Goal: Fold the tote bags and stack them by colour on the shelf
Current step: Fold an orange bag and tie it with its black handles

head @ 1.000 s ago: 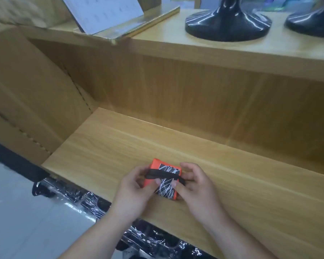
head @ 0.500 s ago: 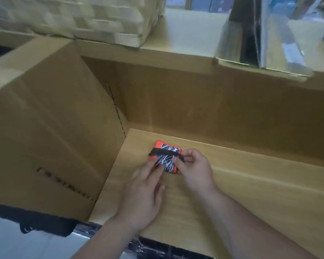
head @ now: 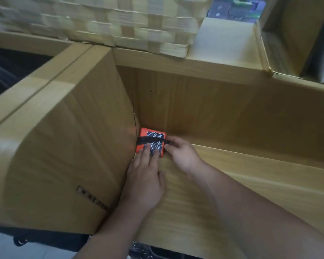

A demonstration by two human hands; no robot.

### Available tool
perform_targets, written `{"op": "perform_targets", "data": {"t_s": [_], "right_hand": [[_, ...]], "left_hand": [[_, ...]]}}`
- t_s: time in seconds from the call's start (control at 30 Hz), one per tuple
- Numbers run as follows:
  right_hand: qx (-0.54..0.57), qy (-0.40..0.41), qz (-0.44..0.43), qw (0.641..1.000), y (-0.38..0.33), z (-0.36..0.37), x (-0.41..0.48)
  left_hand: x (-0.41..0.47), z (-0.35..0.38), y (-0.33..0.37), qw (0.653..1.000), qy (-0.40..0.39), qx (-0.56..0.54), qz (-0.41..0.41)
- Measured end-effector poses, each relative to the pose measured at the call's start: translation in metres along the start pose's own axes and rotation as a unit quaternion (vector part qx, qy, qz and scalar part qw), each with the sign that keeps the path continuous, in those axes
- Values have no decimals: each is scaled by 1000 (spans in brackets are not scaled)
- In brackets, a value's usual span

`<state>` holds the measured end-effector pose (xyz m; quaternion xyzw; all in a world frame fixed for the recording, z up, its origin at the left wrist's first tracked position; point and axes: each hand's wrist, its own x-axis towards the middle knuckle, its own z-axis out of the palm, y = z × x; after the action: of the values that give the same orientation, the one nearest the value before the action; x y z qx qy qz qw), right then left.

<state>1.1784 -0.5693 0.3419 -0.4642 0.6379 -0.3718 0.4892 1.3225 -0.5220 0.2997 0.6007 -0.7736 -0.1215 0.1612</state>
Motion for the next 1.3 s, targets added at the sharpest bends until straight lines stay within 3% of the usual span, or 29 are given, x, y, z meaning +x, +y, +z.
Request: {"op": "perform_targets", "data": {"t_s": [0.2, 0.37, 0.6, 0.77, 0.93, 1.03, 1.3], "right_hand": [[-148, 34, -40, 988, 27, -39, -25], [-326, 80, -68, 939, 66, -109, -80], [-446, 108, 17, 889, 128, -220, -212], [-401, 196, 54, 893, 196, -298, -330], [-365, 301, 94, 876, 281, -395, -471], [-327, 349, 160, 863, 342, -454, -566], [-239, 397, 319, 827, 467, -579, -750]], "left_hand": [[-2, -6, 4, 1000, 13, -10, -7], [-5, -2, 40, 997, 41, -42, 44], [-42, 37, 154, 979, -72, -60, 181], [-99, 81, 266, 951, -119, -41, 283], [-192, 138, 400, 923, -138, -17, 360], [-256, 168, 487, 905, -143, -17, 401], [-367, 273, 686, 828, -330, 44, 452]]}}
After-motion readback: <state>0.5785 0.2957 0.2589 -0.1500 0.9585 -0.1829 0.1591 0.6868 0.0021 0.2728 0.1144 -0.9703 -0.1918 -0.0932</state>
